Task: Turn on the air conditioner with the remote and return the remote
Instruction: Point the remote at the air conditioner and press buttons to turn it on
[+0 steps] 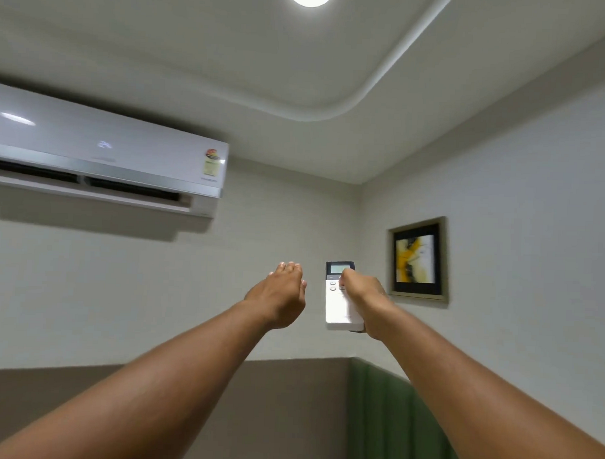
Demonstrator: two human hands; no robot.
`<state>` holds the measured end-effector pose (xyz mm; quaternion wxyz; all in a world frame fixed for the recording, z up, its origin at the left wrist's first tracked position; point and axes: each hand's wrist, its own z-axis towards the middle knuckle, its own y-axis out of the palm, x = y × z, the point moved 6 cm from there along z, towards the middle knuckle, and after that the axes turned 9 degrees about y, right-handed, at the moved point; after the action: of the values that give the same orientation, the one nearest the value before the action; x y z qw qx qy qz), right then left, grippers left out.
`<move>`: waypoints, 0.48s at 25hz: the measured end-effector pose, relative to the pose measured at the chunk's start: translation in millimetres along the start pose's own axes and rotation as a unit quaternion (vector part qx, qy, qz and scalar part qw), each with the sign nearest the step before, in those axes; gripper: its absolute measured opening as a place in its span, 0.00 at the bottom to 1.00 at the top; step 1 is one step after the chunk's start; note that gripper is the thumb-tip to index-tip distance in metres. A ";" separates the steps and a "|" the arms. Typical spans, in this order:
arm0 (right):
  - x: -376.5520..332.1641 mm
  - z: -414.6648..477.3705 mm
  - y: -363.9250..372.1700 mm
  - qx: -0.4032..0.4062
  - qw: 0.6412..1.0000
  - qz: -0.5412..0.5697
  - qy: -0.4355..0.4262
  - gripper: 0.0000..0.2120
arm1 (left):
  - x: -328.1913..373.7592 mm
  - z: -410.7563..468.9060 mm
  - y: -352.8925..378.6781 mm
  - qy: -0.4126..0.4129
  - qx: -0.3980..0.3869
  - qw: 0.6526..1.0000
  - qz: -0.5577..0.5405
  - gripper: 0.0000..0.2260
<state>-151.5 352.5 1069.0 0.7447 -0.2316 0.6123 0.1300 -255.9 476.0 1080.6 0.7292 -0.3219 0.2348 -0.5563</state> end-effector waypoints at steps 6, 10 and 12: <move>43.0 -0.7 -174.0 0.143 0.989 -0.018 0.042 0.09 | 152.5 66.5 77.1 0.096 -0.008 0.989 -0.109 0.24; 65.0 -26.3 -285.1 0.237 0.970 -0.026 0.055 0.10 | 278.0 88.8 113.1 0.172 -0.012 0.967 -0.189 0.24; 72.6 -40.5 -328.4 0.275 0.959 -0.031 0.068 0.10 | 330.8 94.2 121.1 0.202 -0.016 0.956 -0.214 0.24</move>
<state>-13.6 43.5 1053.6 0.7402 -0.0450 0.6658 -0.0824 -20.4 198.2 1061.5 0.5256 -0.2569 0.3116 -0.7487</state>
